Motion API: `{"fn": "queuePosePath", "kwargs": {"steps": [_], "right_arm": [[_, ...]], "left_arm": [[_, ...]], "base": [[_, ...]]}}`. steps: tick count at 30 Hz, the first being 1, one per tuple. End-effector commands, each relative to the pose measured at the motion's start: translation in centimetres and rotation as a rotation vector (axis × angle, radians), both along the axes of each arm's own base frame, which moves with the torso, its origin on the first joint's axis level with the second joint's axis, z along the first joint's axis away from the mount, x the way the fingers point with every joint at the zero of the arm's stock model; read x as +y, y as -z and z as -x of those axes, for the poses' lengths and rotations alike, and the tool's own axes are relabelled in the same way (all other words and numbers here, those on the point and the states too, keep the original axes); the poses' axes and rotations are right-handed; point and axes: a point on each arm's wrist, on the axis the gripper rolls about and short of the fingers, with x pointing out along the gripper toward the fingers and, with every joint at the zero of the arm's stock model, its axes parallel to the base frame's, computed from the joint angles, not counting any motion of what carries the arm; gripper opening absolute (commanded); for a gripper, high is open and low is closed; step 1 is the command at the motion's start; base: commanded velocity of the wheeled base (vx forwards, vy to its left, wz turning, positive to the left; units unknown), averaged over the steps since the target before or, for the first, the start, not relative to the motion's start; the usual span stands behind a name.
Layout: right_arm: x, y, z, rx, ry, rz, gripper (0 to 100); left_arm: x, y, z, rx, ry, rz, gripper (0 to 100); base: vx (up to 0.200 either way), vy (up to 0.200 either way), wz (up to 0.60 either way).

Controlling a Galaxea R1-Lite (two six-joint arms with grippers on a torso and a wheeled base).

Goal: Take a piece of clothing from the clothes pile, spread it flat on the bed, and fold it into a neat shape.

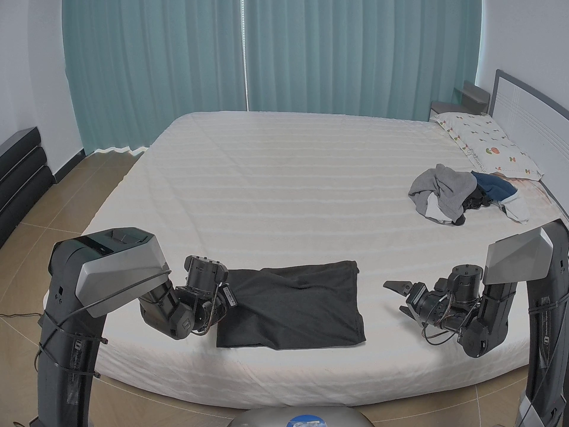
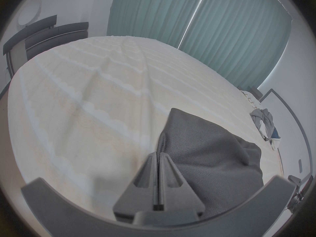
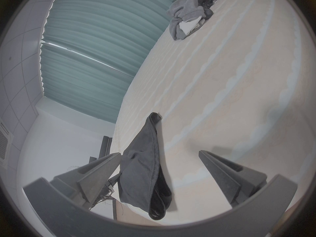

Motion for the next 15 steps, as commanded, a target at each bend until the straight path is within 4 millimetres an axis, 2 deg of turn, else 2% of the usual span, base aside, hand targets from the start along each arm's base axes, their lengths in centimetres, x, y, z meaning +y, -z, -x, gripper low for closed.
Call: {"fn": "queuePosePath", "kwargs": {"steps": [1,15], "right_arm": [[0.0,0.02,0.0,0.0,0.0,0.0,100],[0.04,0.1,0.09,0.002,-0.004,0.006,100]], "left_arm": [[-0.2,0.16,0.29,0.027,0.001,-0.016,0],[-0.37,0.13,0.82,0.069,-0.015,-0.06,0]], "base": [[0.0,0.0,0.0],[0.0,0.0,0.0]]}}
